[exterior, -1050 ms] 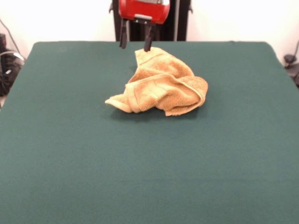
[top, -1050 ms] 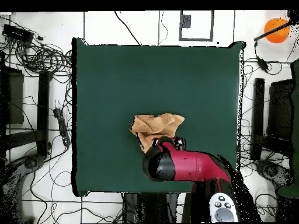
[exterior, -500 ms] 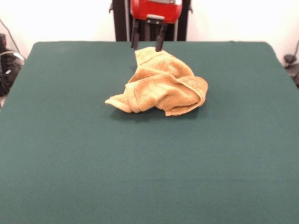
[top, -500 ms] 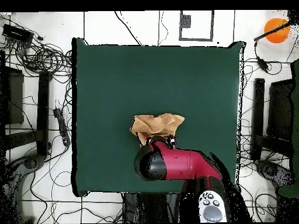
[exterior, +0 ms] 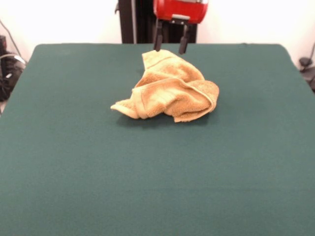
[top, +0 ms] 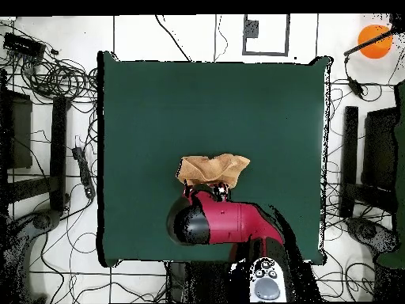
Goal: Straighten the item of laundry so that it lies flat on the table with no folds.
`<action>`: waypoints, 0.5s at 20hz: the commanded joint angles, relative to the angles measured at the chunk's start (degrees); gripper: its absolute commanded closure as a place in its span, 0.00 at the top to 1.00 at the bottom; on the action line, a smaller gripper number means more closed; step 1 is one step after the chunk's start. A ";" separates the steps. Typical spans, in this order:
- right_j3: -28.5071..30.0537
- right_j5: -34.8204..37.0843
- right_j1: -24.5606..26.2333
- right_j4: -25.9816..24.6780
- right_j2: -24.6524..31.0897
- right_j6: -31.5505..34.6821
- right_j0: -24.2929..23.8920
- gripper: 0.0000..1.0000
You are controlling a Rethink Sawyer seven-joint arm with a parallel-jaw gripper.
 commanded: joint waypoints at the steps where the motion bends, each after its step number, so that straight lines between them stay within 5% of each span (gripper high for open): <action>1: -0.41 3.23 4.99 3.89 0.56 12.07 2.06 1.00; 10: -0.87 2.91 5.73 5.05 -0.53 11.71 3.24 1.00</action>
